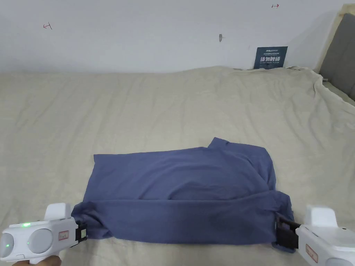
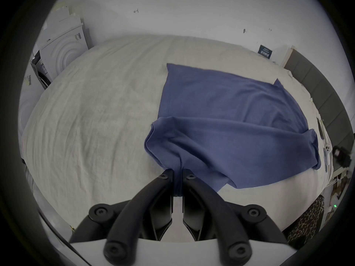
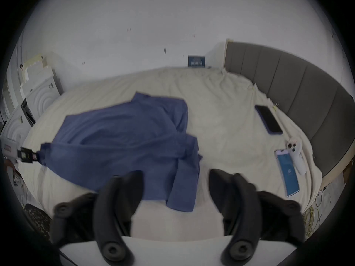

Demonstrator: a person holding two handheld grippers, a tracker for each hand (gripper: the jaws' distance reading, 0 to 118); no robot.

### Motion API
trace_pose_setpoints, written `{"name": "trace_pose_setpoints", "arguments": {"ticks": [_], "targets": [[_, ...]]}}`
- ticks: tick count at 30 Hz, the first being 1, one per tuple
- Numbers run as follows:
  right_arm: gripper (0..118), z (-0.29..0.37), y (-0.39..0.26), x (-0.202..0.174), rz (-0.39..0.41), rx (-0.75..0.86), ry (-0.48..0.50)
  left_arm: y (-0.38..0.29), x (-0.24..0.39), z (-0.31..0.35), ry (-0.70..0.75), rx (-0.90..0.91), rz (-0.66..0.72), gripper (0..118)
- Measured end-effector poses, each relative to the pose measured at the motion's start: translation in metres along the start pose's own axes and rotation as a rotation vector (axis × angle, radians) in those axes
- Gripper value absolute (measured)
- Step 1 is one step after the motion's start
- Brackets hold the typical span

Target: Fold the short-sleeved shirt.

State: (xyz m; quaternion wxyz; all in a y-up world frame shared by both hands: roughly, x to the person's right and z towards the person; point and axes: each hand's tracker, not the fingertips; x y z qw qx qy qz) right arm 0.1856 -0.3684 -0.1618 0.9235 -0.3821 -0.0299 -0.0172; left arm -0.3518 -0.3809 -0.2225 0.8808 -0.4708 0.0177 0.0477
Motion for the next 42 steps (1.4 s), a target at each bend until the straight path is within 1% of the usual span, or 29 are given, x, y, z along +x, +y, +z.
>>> {"name": "trace_pose_setpoints", "arguments": {"ticks": [1,3,4,5,7,8,9,10,12,16,17,19,23,25,28,32,35,42], "targets": [[81,-0.01,-0.004,0.0,0.003,-0.031,-0.005,0.001,-0.001,0.002,-0.008,0.003,0.004,5],[81,-0.026,-0.011,-0.001,-0.003,-0.085,-0.014,0.002,-0.001,0.006,-0.015,0.014,0.007,5],[79,-0.035,-0.015,-0.001,-0.001,-0.11,-0.004,0.002,-0.001,0.006,-0.015,0.016,0.008,5],[77,-0.051,-0.021,0.009,-0.008,-0.131,0.003,0.003,-0.001,0.006,-0.015,0.016,0.009,5],[67,-0.063,-0.025,0.011,-0.013,-0.142,-0.002,0.002,-0.002,0.004,-0.015,0.015,0.01,5],[59,-0.065,-0.027,0.013,-0.02,-0.146,-0.002,0.002,-0.002,0.003,-0.015,0.013,0.009,5],[45,-0.068,-0.029,0.014,-0.026,-0.153,0.0,0.002,-0.001,0.002,-0.014,0.012,0.009,5],[35,-0.069,-0.03,0.016,-0.035,-0.153,0.01,0.002,-0.002,0.001,-0.013,0.009,0.009,5],[6,-0.072,-0.031,0.02,-0.04,-0.158,0.032,0.002,-0.003,-0.002,-0.014,0.005,0.011,5],[6,-0.067,-0.03,0.026,-0.038,-0.149,0.057,0.0,-0.01,-0.002,-0.017,0.007,0.035,5],[6,-0.048,-0.028,0.014,-0.05,-0.13,0.062,-0.001,-0.014,-0.001,-0.02,0.011,0.05,5],[6,-0.035,-0.025,0.014,-0.059,-0.112,0.078,-0.003,-0.022,0.003,-0.03,0.018,0.086,5],[5,-0.004,-0.02,0.014,-0.025,-0.078,0.095,-0.011,-0.033,0.016,-0.054,0.031,0.128,5],[5,0.011,-0.02,0.017,-0.02,-0.064,0.101,-0.018,-0.036,0.026,-0.059,0.037,0.126,5],[5,0.029,-0.027,0.024,-0.043,-0.057,0.133,-0.034,-0.037,0.042,-0.064,0.036,0.12,5],[5,0.045,-0.043,0.032,-0.03,-0.069,0.143,-0.063,-0.037,0.059,-0.072,0.014,0.109,5],[5,0.042,-0.06,0.041,-0.02,-0.103,0.136,-0.082,-0.038,0.054,-0.061,-0.019,0.108,5],[5,0.016,-0.092,0.035,-0.057,-0.203,0.098,-0.107,-0.035,0.024,-0.017,-0.096,0.109,5]]}}
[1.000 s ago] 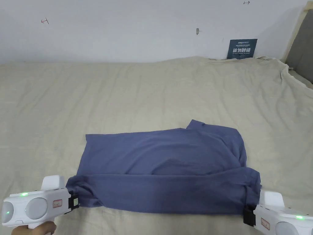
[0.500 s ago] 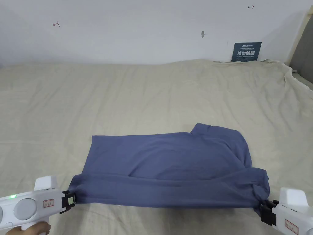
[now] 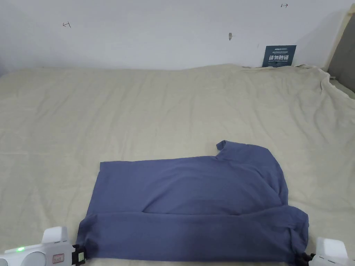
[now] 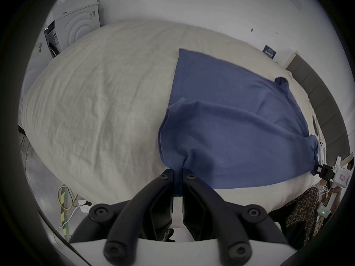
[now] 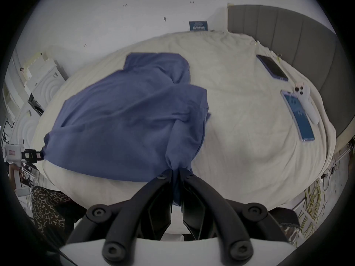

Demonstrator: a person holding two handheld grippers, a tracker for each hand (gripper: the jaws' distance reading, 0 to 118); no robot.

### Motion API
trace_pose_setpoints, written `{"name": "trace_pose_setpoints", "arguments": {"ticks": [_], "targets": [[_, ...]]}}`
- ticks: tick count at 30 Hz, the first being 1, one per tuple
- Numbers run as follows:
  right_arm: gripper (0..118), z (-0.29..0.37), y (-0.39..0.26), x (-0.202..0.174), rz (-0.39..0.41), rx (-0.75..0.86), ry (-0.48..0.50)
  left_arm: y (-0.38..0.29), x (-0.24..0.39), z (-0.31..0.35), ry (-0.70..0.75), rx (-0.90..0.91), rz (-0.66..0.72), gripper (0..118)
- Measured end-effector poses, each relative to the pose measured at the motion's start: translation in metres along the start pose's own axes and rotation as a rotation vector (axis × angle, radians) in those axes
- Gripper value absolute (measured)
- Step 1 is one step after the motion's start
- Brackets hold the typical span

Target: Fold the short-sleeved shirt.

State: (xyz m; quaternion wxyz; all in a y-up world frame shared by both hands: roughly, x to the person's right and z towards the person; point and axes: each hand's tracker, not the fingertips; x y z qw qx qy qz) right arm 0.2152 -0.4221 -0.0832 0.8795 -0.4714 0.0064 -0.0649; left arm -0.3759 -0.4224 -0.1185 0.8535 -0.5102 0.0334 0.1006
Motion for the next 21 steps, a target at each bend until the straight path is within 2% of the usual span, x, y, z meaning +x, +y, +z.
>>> {"name": "trace_pose_setpoints", "arguments": {"ticks": [8,10,12,14,15,19,21], "targets": [[8,0.003,-0.001,-0.004,-0.04,-0.016,-0.008,-0.004,0.011,0.0,0.037,-0.007,-0.021,9],[29,0.013,0.005,-0.008,-0.039,-0.008,-0.029,-0.002,0.016,0.007,0.05,-0.01,-0.032,35],[56,0.034,0.015,-0.014,-0.035,0.063,-0.012,0.003,0.022,0.016,0.077,0.001,-0.077,76],[69,0.056,0.028,-0.019,-0.043,0.14,0.023,0.011,0.029,0.031,0.077,0.053,-0.104,97],[71,0.065,0.036,-0.017,-0.04,0.173,0.029,0.017,0.033,0.04,0.07,0.091,-0.109,102],[71,0.11,0.067,-0.034,0.022,0.343,0.043,0.04,0.048,0.085,0.026,0.248,-0.088,102],[71,0.127,0.078,-0.044,0.047,0.417,0.046,0.05,0.056,0.105,0.001,0.329,-0.088,108]]}}
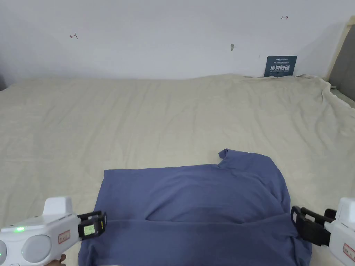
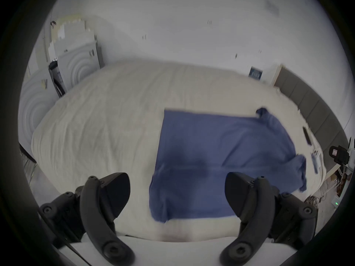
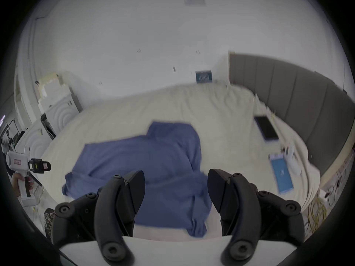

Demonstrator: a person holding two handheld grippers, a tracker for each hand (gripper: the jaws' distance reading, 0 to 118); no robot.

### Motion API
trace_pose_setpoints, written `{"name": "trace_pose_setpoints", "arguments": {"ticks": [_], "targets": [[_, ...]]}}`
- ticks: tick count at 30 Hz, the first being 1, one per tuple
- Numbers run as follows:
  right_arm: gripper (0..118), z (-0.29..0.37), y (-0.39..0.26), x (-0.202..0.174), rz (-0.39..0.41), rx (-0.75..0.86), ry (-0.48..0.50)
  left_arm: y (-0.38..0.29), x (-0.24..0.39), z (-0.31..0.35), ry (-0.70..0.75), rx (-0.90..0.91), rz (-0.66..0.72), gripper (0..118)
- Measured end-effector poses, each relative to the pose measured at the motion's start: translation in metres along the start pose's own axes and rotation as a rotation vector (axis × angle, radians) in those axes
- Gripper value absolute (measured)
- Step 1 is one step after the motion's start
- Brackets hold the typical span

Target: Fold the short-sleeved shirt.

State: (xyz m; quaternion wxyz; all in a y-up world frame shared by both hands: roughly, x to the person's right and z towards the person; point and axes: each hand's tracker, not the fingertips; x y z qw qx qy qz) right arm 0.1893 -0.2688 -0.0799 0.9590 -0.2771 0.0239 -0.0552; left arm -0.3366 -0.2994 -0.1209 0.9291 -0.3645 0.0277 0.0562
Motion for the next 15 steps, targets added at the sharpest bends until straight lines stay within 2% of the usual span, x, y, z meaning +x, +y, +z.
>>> {"name": "trace_pose_setpoints", "arguments": {"ticks": [3,5,7,8,10,11,12,13,14,15], "targets": [[71,0.01,0.018,-0.016,0.051,0.085,-0.005,0.02,0.01,0.015,0.005,0.078,-0.006,116],[71,0.012,0.025,-0.027,0.093,0.133,-0.028,0.028,0.018,0.021,0.008,0.122,-0.037,114],[69,0.007,0.026,-0.029,0.118,0.159,-0.044,0.031,0.026,0.024,0.039,0.19,-0.059,106],[66,0.007,0.026,-0.032,0.125,0.174,-0.044,0.03,0.029,0.023,0.041,0.227,-0.073,98],[44,0.004,0.025,-0.038,0.13,0.201,-0.048,0.028,0.034,0.022,0.043,0.275,-0.089,69],[28,0.003,0.025,-0.04,0.132,0.212,-0.044,0.026,0.037,0.021,0.045,0.29,-0.094,50],[6,0.002,0.025,-0.042,0.132,0.218,-0.044,0.024,0.038,0.018,0.05,0.312,-0.095,23],[3,0.0,0.026,-0.044,0.131,0.224,-0.045,0.022,0.04,0.015,0.05,0.317,-0.1,8],[3,-0.004,0.026,-0.044,0.131,0.23,-0.05,0.021,0.042,0.012,0.044,0.316,-0.103,8],[3,-0.005,0.026,-0.045,0.13,0.237,-0.051,0.021,0.042,0.009,0.029,0.312,-0.098,3]]}}
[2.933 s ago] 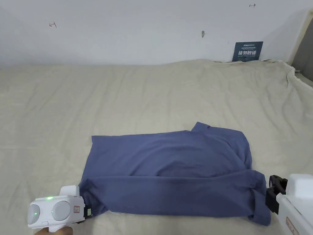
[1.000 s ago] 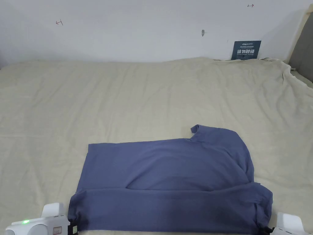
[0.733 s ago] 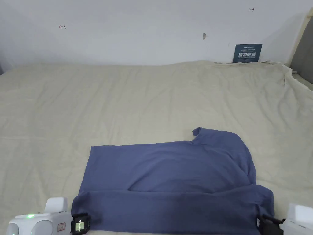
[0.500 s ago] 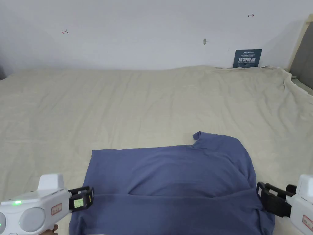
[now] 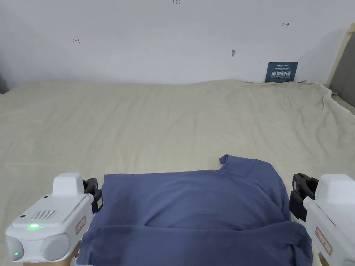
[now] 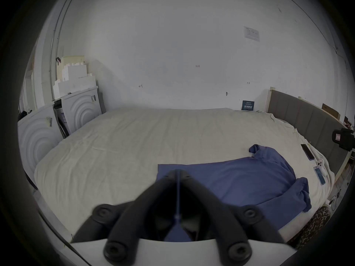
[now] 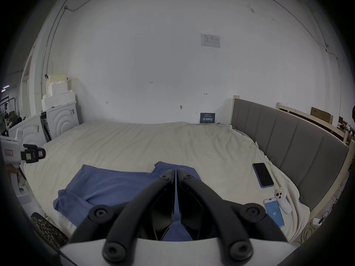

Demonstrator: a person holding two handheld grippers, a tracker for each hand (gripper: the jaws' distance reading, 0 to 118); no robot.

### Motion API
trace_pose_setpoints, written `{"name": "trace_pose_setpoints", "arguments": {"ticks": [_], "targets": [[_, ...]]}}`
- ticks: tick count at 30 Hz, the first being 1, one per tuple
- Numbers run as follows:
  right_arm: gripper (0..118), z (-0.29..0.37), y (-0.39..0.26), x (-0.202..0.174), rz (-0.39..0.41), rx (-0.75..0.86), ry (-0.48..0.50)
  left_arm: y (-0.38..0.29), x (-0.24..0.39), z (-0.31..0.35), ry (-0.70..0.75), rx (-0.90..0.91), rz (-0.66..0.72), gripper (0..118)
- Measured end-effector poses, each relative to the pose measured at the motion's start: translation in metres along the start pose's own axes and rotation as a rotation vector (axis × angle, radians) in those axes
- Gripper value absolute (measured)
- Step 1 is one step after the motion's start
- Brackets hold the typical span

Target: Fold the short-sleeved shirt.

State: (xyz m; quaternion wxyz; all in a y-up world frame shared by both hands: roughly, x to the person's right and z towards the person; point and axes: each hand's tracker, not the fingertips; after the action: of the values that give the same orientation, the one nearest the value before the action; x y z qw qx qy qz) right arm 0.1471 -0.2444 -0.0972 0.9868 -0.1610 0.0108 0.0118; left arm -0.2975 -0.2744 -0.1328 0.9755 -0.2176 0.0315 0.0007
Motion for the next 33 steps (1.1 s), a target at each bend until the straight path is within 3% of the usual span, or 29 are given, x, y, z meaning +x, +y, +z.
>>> {"name": "trace_pose_setpoints", "arguments": {"ticks": [9,19,22,25,26,33], "targets": [[0,-0.032,0.008,0.002,-0.007,0.011,-0.002,0.017,-0.007,-0.066,-0.041,-0.109,0.074,0],[0,-0.09,-0.004,0.008,-0.041,-0.068,-0.001,0.041,-0.041,-0.212,-0.056,-0.372,0.087,0],[0,-0.104,-0.009,0.008,-0.041,-0.096,-0.011,0.038,-0.048,-0.247,-0.04,-0.415,0.083,23],[0,-0.12,-0.013,0.007,-0.04,-0.123,-0.017,0.033,-0.057,-0.28,-0.033,-0.47,0.12,69],[0,-0.124,-0.015,0.007,-0.039,-0.13,-0.018,0.031,-0.059,-0.29,-0.033,-0.486,0.116,77],[0,-0.148,-0.025,0.006,-0.038,-0.179,-0.029,0.003,-0.06,-0.34,0.047,-0.619,0.065,79]]}}
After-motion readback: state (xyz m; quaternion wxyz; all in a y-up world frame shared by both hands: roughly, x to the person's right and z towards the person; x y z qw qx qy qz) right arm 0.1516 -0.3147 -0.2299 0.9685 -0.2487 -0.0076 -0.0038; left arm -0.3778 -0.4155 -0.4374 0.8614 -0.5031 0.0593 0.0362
